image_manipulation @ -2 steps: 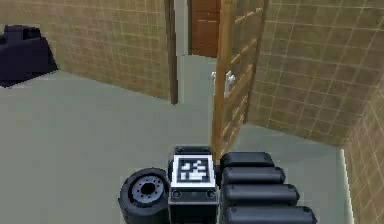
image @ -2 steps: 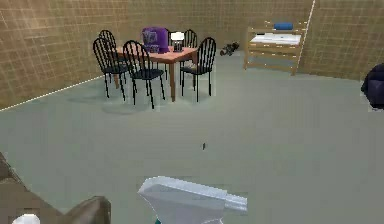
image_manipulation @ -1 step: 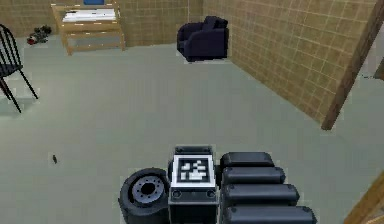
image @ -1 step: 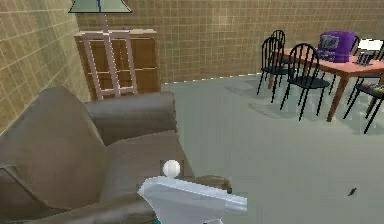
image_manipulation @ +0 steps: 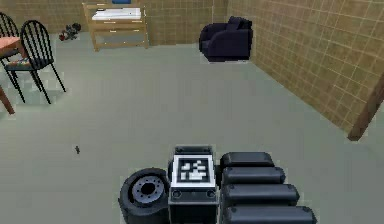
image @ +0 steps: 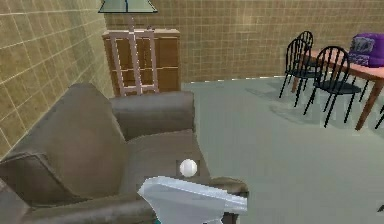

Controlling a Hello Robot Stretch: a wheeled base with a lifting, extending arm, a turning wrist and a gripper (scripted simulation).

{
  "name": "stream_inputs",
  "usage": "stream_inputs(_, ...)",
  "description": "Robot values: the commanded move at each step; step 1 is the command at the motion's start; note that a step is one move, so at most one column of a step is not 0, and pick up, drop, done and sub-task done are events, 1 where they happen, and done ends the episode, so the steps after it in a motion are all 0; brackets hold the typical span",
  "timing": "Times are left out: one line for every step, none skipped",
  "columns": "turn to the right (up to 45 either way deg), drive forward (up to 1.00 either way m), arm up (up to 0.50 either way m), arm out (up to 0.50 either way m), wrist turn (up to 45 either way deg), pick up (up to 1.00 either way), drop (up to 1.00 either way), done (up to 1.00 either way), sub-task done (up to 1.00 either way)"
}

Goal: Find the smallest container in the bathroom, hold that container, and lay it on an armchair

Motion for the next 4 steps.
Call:
stream_inputs(0.0,0.25,0.00,0.00,0.0,0.00,0.00,0.00,0.00)
stream_inputs(-15.0,0.00,0.00,0.00,0.0,0.00,0.00,0.00,0.00)
stream_inputs(-3.0,0.00,0.00,0.00,0.0,0.00,0.00,0.00,0.00)
stream_inputs(9.0,0.00,0.00,0.00,0.0,0.00,0.00,0.00,0.00)
